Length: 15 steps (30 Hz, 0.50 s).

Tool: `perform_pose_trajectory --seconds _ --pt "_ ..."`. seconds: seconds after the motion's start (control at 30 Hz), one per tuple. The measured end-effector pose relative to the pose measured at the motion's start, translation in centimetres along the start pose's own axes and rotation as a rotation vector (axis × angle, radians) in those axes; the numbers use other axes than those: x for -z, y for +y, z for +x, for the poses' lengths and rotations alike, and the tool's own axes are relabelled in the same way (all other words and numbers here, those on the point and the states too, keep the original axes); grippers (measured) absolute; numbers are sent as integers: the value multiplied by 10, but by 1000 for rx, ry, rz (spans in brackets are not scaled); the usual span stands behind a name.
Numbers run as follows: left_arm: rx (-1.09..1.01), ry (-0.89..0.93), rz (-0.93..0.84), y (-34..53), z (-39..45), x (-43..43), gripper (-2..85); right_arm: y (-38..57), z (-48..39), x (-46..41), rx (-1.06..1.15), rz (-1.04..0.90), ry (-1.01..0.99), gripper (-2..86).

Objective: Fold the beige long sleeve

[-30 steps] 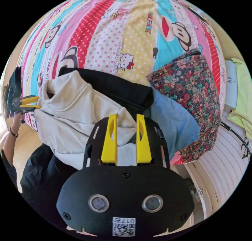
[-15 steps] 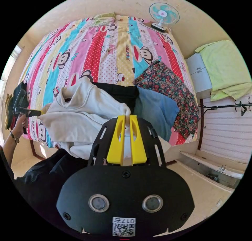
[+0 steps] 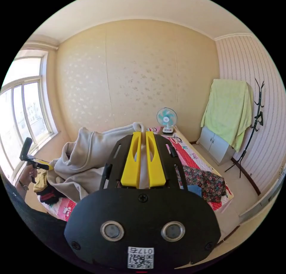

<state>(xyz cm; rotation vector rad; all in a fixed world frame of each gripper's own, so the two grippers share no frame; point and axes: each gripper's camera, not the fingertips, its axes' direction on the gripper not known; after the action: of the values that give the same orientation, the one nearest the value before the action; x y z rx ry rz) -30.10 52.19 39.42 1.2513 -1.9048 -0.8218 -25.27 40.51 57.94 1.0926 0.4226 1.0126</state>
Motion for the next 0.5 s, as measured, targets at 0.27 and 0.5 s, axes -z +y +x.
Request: perform_pose_trajectory --seconds 0.27,0.5 --pt "-24 -212 300 -17 52 131 26 -15 -45 63 -52 243 -169 25" --pt "62 -105 629 14 60 208 18 -22 -77 90 0 387 -236 25"
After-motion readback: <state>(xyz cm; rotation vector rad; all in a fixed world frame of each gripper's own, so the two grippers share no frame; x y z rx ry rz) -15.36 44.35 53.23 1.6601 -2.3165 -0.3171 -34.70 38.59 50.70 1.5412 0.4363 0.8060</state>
